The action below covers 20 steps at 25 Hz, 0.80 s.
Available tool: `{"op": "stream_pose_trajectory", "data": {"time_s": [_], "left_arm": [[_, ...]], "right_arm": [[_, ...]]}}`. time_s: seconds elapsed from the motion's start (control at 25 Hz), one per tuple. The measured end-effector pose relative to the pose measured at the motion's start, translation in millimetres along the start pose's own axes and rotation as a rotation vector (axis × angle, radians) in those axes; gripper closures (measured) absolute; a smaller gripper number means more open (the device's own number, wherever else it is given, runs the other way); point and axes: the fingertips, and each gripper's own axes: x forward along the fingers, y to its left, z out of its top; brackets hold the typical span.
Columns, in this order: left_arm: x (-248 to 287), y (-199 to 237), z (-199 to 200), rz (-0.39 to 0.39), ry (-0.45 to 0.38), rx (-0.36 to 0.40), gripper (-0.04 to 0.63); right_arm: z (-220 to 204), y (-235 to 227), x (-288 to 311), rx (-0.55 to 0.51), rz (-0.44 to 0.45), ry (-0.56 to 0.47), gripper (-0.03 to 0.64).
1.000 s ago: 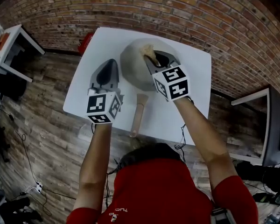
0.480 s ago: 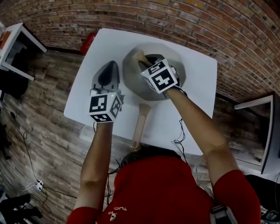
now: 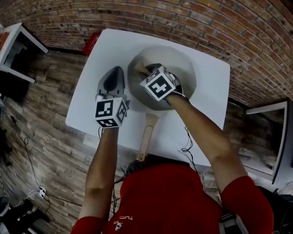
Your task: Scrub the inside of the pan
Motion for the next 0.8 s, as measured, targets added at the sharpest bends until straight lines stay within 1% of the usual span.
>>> {"op": "stream_pose_trajectory", "data": {"time_s": [0.2,0.36,0.52,0.6,0.68,0.8], "left_arm": [[-3,-2,-4,0.006,-0.002,-0.022,0.58],[-5,-3,-7,0.01,-0.003,-0.027,0.58],[-8,2,-6,0.022,-0.003,-0.027,0.58],[-9,4,-3,0.025,-0.004,-0.026,0.58],[-11,5,-1,0.027,-0.007,-0.021,0.58],[-13,7,2,0.031,-0.013,-0.017,0.58]], "right_arm": [[-17,-15,5,0.006,-0.027,0.046,0.53],[-32,-49,3,0.02,-0.084,0.061,0.53],[-54,-84,-6,0.057,-0.152,0.12,0.531],[-57,-94,-11,0.069,-0.176,0.129,0.531],[-58,-96,-14,0.074,-0.184,0.133,0.531],[-53,-81,-20,0.059,-0.156,0.121,0.53]]}}
